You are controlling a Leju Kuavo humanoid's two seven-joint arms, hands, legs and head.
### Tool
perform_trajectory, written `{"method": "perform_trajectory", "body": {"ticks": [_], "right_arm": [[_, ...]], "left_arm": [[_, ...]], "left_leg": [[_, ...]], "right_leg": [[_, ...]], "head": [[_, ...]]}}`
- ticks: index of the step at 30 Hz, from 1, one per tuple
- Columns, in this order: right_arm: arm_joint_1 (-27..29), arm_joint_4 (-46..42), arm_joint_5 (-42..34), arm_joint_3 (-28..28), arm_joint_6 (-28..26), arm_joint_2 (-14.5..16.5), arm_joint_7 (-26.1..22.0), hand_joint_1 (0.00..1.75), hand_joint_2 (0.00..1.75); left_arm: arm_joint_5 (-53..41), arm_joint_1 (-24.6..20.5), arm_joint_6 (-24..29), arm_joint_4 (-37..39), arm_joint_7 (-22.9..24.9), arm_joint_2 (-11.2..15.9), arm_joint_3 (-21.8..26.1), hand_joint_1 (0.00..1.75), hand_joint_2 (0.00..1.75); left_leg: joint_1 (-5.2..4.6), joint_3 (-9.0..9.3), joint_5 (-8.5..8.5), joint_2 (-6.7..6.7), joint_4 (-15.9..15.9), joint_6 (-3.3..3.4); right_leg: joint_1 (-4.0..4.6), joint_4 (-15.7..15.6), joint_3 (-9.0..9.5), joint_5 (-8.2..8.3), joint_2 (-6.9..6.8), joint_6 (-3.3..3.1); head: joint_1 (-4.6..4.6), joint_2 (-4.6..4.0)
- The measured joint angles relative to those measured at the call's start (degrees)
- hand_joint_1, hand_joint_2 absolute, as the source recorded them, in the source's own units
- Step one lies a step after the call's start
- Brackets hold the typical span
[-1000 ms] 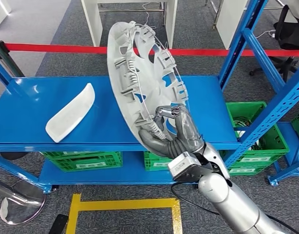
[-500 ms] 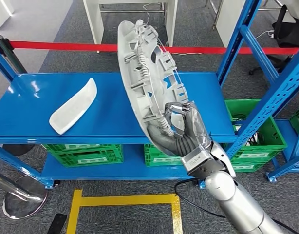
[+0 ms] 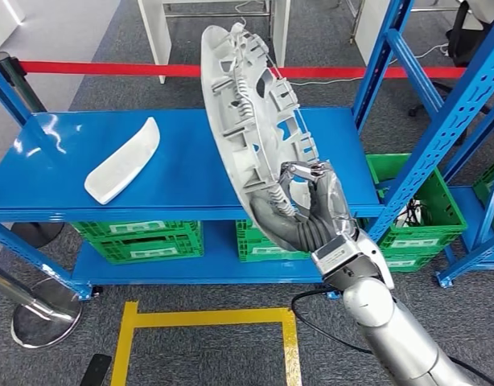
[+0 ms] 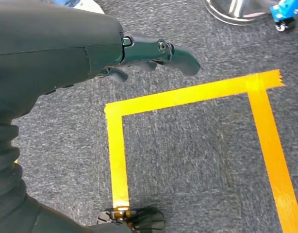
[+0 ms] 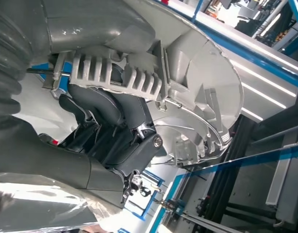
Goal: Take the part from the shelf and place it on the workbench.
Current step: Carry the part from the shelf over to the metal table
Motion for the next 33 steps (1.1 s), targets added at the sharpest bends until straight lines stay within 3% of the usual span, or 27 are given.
{"method": "perform_trajectory", "body": {"ticks": [2,3,6,7,8,9,11,12,14,17,18,20,22,23,24,25,26,28,30,33], "right_arm": [[0.14,-0.07,-0.26,-0.5,0.0,-0.01,0.12,1.75,1.75],[0.21,-0.1,-0.32,-0.79,0.01,-0.02,0.18,1.75,1.75],[0.5,-0.13,-0.33,-1.37,0.02,-0.02,0.24,1.75,1.75],[0.69,-0.12,-0.33,-1.48,0.02,-0.02,0.25,1.75,1.75],[0.87,-0.11,-0.32,-1.58,0.02,-0.02,0.29,1.75,1.75],[1.0,-0.11,-0.28,-1.66,0.03,-0.02,0.34,1.75,1.75],[1.08,-0.11,-0.21,-1.74,0.04,-0.02,0.46,1.75,1.75],[1.08,-0.13,-0.18,-1.74,0.04,-0.02,0.49,1.75,1.75],[1.12,-0.19,-0.18,-1.8,0.04,-0.03,0.54,1.75,1.75],[1.37,-0.25,-0.17,-2.1,0.01,-0.04,0.64,1.75,1.75],[1.42,-0.26,-0.16,-2.22,0.0,-0.04,0.67,1.75,1.75],[1.45,-0.26,-0.15,-2.46,-0.01,-0.04,0.72,1.75,1.75],[1.52,-0.26,-0.15,-2.66,-0.03,-0.04,0.74,1.75,1.75],[1.56,-0.26,-0.15,-2.7,-0.04,-0.04,0.74,1.75,1.75],[1.59,-0.26,-0.15,-2.72,-0.04,-0.04,0.75,1.75,1.75],[1.61,-0.26,-0.15,-2.74,-0.04,-0.04,0.76,1.75,1.75],[1.62,-0.26,-0.15,-2.78,-0.05,-0.04,0.77,1.75,1.75],[1.58,-0.26,-0.15,-2.9,-0.07,-0.04,0.83,1.75,1.75],[1.52,-0.26,-0.15,-3.01,-0.09,-0.04,0.91,1.75,1.75],[1.53,-0.26,-0.14,-3.27,-0.2,-0.07,0.96,1.75,1.75]], "left_arm": [[0.37,0.24,0.03,0.0,-0.26,-0.06,0.0,0.0,1.75],[0.52,0.33,0.04,0.0,-0.36,-0.09,0.0,0.0,1.75],[0.64,0.6,0.1,0.0,-0.5,-0.11,0.01,0.0,1.75],[0.68,0.72,0.13,0.0,-0.5,-0.1,0.01,0.0,1.75],[0.73,0.82,0.16,0.0,-0.5,-0.1,0.02,0.0,1.75],[0.77,0.9,0.18,0.0,-0.5,-0.12,0.02,0.0,1.75],[0.84,1.0,0.2,0.0,-0.5,-0.14,0.02,0.0,1.75],[0.87,1.0,0.23,0.0,-0.51,-0.14,0.02,0.0,1.75],[0.95,1.03,0.31,0.0,-0.54,-0.1,0.02,0.0,1.75],[1.13,1.21,0.43,0.0,-0.58,0.03,0.02,0.0,1.75],[1.22,1.26,0.46,0.0,-0.59,0.05,0.02,0.0,1.75],[1.41,1.3,0.5,0.0,-0.59,0.05,0.02,0.0,1.75],[1.48,1.3,0.54,0.0,-0.59,0.05,0.02,0.0,1.75],[1.47,1.3,0.55,0.0,-0.59,0.05,0.02,0.0,1.75],[1.46,1.3,0.55,0.0,-0.59,0.05,0.02,0.0,1.75],[1.46,1.28,0.56,0.0,-0.59,0.05,0.02,0.0,1.75],[1.47,1.25,0.56,0.0,-0.6,0.07,0.02,0.0,1.75],[1.55,1.13,0.58,0.0,-0.62,0.15,0.02,0.0,1.75],[1.64,1.12,0.64,0.0,-0.64,0.25,0.02,0.0,1.75],[1.78,1.2,0.79,0.0,-0.63,0.3,0.02,0.0,1.75]], "left_leg": [[0.17,-0.39,0.82,0.16,-0.47,0.89],[0.29,-0.72,1.34,0.27,-0.73,1.4],[0.35,-2.3,2.66,0.44,-0.85,2.04],[0.33,-2.9,3.05,0.47,-0.77,2.02],[0.32,-3.5,3.43,0.48,-0.67,1.97],[0.32,-4.05,3.75,0.47,-0.53,1.87],[0.32,-4.93,4.25,0.45,-0.17,1.52],[0.26,-5.28,4.47,0.44,0.02,1.27],[0.13,-5.73,5.06,0.42,0.28,0.66],[0.13,-6.31,5.27,0.32,0.7,-0.37],[0.18,-6.85,4.1,0.28,1.84,-0.72],[0.34,-9.01,-0.55,0.25,7.85,-1.34],[0.42,-11.21,-4.72,0.25,15.57,-1.66],[0.43,-11.23,-5.23,0.25,17.35,-1.67],[0.42,-10.22,-4.65,0.25,16.9,-1.6],[0.42,-8.04,-3.23,0.24,14.05,-1.43],[0.39,-5.15,-1.72,0.23,9.7,-1.15],[0.2,-0.42,-0.43,0.16,2.03,-0.46],[-0.12,0.66,-0.49,0.09,-0.32,0.12],[-0.02,-0.14,0.8,0.26,-0.9,1.26]], "right_leg": [[-0.12,0.42,-0.53,-0.5,0.07,0.67],[-0.15,1.73,-1.22,-1.86,0.11,0.96],[-0.32,11.73,-4.84,-8.64,0.13,1.55],[-0.35,14.82,-5.64,-9.88,0.12,1.7],[-0.35,16.0,-5.48,-9.91,0.12,1.79],[-0.35,15.03,-4.26,-8.96,0.11,1.81],[-0.34,7.37,1.01,-6.22,0.08,1.61],[-0.29,3.37,3.66,-5.61,0.1,1.45],[-0.15,-0.88,6.3,-5.57,0.17,1.06],[-0.18,-0.99,5.73,-4.8,0.11,-0.15],[-0.27,-1.05,5.37,-4.4,0.03,-0.72],[-0.32,-1.1,4.41,-3.55,-0.09,-1.51],[-0.21,-1.0,3.26,-2.71,-0.09,-1.7],[-0.16,-0.92,2.67,-2.31,-0.07,-1.68],[-0.13,-0.82,2.13,-1.97,-0.04,-1.62],[-0.09,-0.68,1.66,-1.68,-0.01,-1.52],[-0.05,-0.52,1.31,-1.45,0.01,-1.38],[0.03,-0.31,0.78,-0.99,-0.01,-0.92],[0.0,-0.27,0.43,-0.41,-0.07,-0.24],[-0.08,0.17,-0.32,-0.53,0.01,0.79]], "head": [[0.03,0.0],[0.13,0.0],[0.33,0.0],[0.32,0.0],[0.32,0.0],[0.34,0.0],[0.33,0.0],[0.32,0.0],[0.28,0.0],[0.26,0.0],[0.18,0.0],[0.02,0.0],[-0.03,0.0],[-0.03,0.0],[-0.04,0.0],[-0.04,0.0],[-0.04,0.0],[-0.01,0.0],[0.02,0.0],[0.05,0.0]]}}
